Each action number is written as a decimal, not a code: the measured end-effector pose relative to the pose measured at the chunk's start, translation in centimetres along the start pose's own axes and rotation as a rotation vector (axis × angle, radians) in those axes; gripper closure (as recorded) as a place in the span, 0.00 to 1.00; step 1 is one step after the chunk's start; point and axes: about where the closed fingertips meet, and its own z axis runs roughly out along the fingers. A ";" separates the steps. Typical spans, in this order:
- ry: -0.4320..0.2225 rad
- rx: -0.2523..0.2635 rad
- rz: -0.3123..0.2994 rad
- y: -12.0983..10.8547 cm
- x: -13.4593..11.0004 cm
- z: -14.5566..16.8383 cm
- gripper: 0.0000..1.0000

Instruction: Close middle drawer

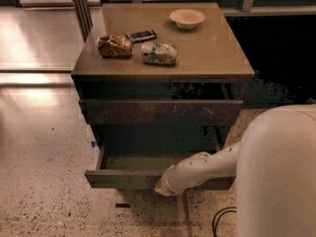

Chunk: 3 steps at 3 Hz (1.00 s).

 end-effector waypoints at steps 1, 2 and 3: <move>0.007 0.017 0.002 -0.8 0.0 -0.1 1.00; 0.000 0.054 -0.006 -2.6 -1.0 -0.4 1.00; -0.013 0.102 -0.011 -5.4 -2.5 -0.7 1.00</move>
Offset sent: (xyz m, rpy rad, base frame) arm 0.0955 -0.0013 0.0319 -0.0427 -0.1721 -0.0600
